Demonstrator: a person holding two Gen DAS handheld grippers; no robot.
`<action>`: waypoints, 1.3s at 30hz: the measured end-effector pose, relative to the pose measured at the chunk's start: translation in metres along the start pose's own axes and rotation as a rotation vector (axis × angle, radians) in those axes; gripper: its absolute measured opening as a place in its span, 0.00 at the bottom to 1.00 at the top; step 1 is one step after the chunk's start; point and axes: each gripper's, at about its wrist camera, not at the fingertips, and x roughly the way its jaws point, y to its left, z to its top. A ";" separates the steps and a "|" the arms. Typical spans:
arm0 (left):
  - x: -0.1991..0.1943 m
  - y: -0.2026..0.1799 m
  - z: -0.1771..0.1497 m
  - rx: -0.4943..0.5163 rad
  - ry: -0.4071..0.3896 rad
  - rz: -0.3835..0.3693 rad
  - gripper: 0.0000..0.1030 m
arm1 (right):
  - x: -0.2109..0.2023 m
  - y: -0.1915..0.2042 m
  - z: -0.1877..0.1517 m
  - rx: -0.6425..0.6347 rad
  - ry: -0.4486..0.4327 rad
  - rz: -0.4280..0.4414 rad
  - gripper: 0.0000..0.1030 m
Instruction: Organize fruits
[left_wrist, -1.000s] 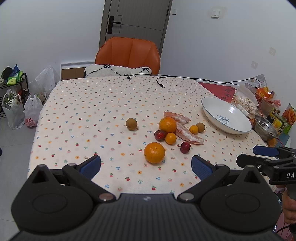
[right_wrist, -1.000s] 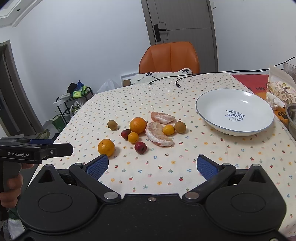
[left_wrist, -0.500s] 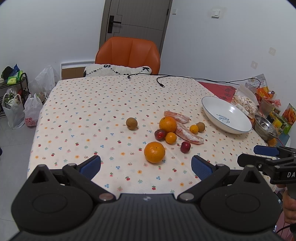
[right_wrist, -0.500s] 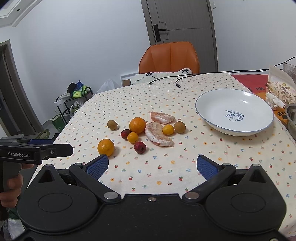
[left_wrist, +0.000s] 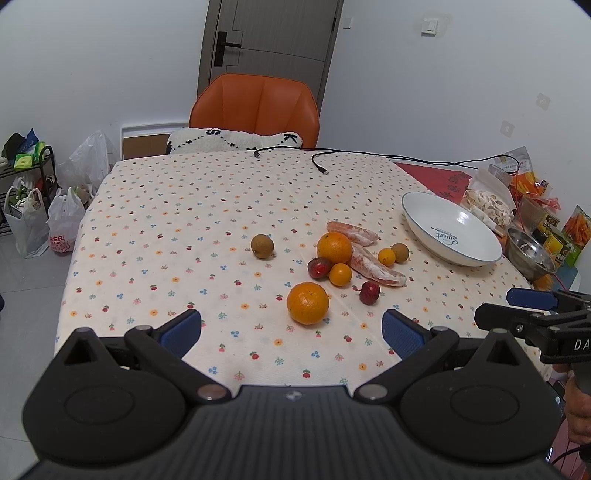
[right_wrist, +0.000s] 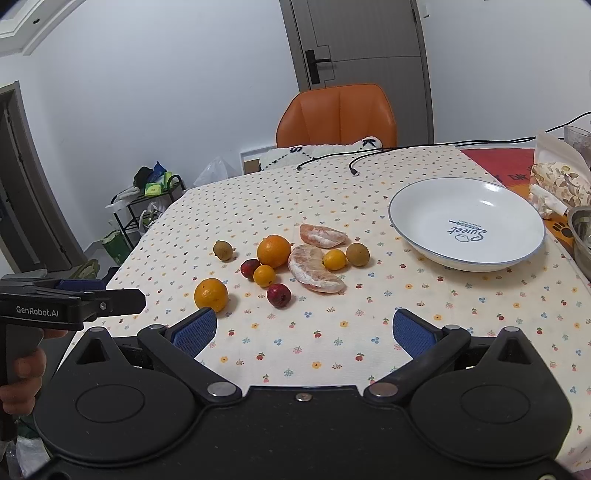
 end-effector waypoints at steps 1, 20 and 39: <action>0.000 0.000 0.000 0.000 0.001 0.000 1.00 | 0.000 0.000 0.000 0.000 0.001 -0.001 1.00; 0.017 -0.003 -0.005 0.002 -0.001 -0.021 1.00 | 0.018 -0.007 -0.006 0.017 0.024 0.024 1.00; 0.059 0.000 -0.005 -0.013 -0.014 -0.069 0.88 | 0.053 -0.016 -0.007 0.046 0.003 0.051 0.94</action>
